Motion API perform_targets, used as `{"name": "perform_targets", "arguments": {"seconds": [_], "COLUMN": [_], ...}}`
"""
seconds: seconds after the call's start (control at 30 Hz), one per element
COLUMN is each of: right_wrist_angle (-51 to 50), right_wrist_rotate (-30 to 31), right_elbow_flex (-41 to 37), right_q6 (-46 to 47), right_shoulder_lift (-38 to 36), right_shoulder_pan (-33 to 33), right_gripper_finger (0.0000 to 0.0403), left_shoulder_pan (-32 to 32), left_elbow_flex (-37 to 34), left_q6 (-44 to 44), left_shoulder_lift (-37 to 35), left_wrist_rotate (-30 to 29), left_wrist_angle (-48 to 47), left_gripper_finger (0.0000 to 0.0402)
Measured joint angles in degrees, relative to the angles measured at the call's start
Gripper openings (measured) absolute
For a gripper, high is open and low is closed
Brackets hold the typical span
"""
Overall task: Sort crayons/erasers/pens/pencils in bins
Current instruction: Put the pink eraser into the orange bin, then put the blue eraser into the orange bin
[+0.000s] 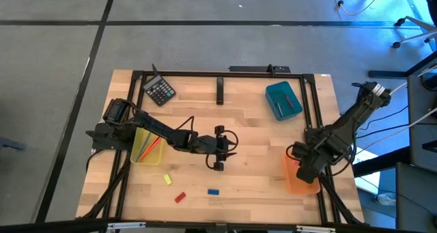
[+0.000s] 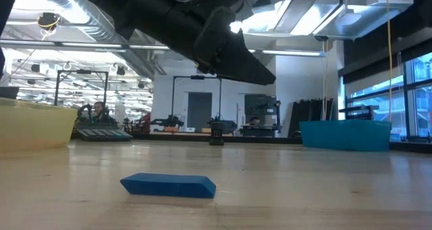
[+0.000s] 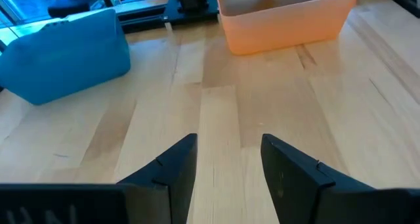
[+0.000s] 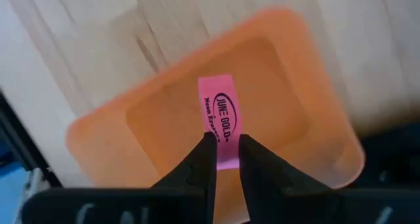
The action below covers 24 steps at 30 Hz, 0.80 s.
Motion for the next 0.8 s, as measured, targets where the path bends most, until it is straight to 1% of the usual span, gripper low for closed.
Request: {"name": "perform_targets", "arguments": {"seconds": [0.13, 0.23, 0.3, 0.4, 0.5, 0.6, 0.7, 0.8], "right_wrist_angle": [2.0, 2.1, 2.1, 2.1, 1.9, 1.7, 0.9, 1.0], "right_wrist_rotate": [-1.8, -2.0, -2.0, -1.5, 1.0, 3.6, 6.4, 10.4], "right_elbow_flex": [-1.6, -1.7, -1.7, -1.7, -1.7, -1.6, -0.8, 0.5], "right_q6": [3.8, 4.4, 3.8, 2.5, -0.3, -3.0, -5.2, -8.3], "right_shoulder_lift": [1.8, 3.6, 4.5, 4.9, 4.9, 4.9, 4.9, 4.9], "right_shoulder_pan": [2.0, 2.6, 2.6, 2.6, 2.6, 2.6, 2.4, 2.4], "right_gripper_finger": [0.006, 0.0067, 0.008, 0.0111, 0.0141, 0.0163, 0.0173, 0.0173], "left_shoulder_pan": [0.2, 0.6, 0.8, 1.0, 1.0, 1.0, 1.0, 1.0], "left_elbow_flex": [0.0, 0.0, 0.0, 0.0, 0.0, 0.0, 0.0, 0.0], "left_q6": [0.0, 0.0, 0.0, 0.0, 0.0, 0.0, 0.0, -0.2], "left_shoulder_lift": [0.0, 0.0, 0.0, 0.0, 0.0, 0.0, 0.0, 0.0], "left_wrist_rotate": [0.0, 0.0, 0.0, 0.0, 0.0, 0.0, 0.0, 0.0], "left_wrist_angle": [0.0, 0.0, 0.0, 0.0, 0.1, 0.2, 0.2, 0.4], "left_gripper_finger": [0.0161, 0.0161, 0.0161, 0.0161, 0.0161, 0.0161, 0.0161, 0.0161]}}
